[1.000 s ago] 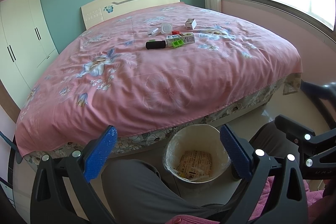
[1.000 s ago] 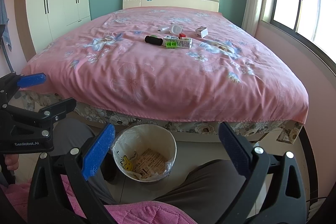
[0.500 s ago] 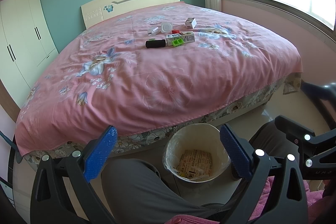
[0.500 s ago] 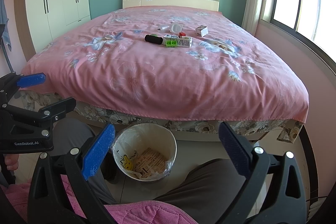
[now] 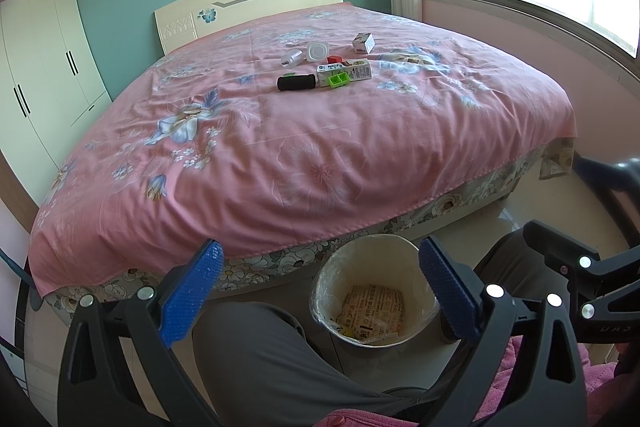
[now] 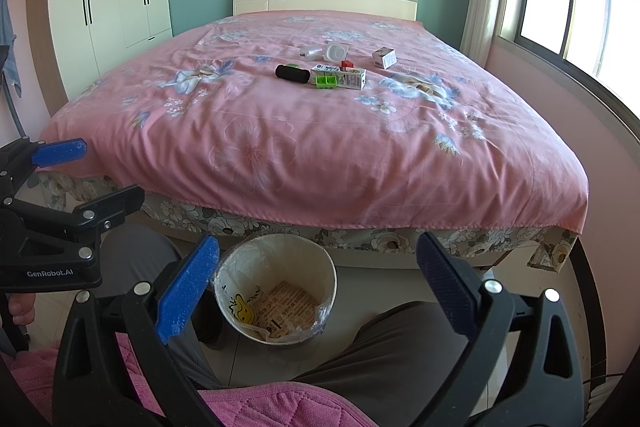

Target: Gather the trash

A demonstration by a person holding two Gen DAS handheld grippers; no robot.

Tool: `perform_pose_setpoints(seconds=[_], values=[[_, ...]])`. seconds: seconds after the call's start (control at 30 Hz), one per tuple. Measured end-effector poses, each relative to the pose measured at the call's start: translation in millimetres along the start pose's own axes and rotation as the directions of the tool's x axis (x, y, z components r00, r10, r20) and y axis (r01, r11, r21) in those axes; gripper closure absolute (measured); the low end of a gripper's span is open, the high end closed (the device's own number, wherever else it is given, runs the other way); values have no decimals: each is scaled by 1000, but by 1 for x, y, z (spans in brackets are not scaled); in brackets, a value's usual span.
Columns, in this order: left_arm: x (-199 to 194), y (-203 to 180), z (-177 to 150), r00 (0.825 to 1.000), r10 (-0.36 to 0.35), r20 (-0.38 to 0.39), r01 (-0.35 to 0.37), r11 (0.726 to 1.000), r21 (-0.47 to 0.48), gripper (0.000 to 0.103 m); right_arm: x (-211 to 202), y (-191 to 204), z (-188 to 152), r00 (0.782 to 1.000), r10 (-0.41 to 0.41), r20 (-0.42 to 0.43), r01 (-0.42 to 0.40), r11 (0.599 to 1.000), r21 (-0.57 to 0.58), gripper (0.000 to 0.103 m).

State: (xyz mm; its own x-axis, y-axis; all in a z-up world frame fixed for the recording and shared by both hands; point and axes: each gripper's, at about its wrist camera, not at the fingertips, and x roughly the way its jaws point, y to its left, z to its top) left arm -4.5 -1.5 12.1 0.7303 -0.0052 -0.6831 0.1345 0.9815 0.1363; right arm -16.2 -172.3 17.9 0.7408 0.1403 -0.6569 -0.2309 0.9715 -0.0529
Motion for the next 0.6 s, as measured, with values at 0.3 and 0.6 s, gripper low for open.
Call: perform_pose_setpoints(seconds=[0.3, 0.6], values=[[0, 0, 0, 1000, 0, 0, 0, 1000, 0, 3, 1, 0, 2, 1000, 0, -2, 0, 1000, 0, 7], [1, 2, 1, 1000, 1, -8, -1, 1000, -3, 3, 3, -3, 3, 1000, 3, 0, -3, 1000, -17, 7]])
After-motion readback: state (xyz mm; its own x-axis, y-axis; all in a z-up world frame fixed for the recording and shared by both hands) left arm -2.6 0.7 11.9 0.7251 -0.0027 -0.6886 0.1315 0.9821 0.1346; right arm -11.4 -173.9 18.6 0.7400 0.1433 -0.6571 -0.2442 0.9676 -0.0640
